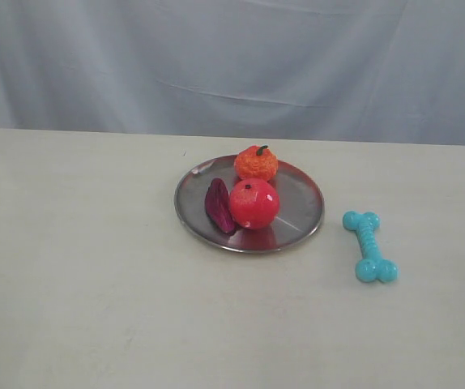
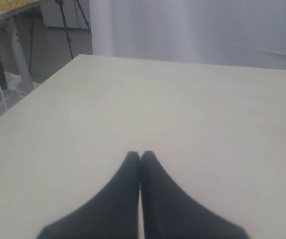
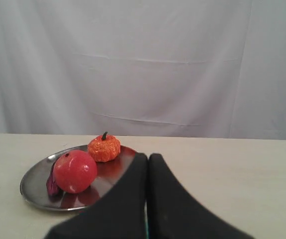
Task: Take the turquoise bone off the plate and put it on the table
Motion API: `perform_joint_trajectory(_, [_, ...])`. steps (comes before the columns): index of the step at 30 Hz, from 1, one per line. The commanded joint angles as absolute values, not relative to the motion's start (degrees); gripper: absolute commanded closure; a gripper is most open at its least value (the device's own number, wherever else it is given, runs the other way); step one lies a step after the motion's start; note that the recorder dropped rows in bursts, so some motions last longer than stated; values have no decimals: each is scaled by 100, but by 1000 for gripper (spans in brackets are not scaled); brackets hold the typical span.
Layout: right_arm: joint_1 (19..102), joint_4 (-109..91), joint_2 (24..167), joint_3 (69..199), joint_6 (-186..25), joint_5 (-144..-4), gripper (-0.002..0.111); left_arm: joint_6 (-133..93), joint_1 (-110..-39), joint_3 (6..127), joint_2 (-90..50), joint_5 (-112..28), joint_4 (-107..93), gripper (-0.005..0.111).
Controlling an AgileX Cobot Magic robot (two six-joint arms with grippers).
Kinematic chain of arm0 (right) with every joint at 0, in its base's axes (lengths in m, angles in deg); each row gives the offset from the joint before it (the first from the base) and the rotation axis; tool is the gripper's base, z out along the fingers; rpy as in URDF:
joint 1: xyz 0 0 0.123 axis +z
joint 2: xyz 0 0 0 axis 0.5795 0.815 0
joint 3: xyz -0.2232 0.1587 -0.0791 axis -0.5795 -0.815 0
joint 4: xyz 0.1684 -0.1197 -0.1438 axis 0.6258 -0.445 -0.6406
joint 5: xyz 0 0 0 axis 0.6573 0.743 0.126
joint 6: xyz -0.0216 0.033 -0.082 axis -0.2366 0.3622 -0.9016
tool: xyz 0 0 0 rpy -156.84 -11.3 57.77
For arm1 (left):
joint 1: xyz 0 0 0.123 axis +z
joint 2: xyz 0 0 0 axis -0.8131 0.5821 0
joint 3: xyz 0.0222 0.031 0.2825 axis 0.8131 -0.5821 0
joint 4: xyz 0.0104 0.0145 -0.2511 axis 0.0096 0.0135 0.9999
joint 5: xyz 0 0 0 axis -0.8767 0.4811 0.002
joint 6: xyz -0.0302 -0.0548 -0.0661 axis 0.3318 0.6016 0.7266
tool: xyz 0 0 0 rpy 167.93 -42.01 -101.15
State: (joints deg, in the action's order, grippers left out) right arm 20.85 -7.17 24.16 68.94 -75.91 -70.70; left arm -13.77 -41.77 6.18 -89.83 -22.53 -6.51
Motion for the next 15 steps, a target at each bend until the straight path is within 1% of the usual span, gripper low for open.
perform_joint_trajectory(1, [2082,-848,2389,6872,-7583,-6818,109,-1353,-4165,604,-8991,-2284,-643,107])
perform_joint_trajectory(8, [2082,-1333,2389,6872,-7583,-5511,109,-1353,-4165,604,-8991,-2284,-643,107])
perform_joint_trajectory(15, [2082,-1382,2389,6872,-7229,-5438,109,-1353,-4165,604,-8991,-2284,-643,107])
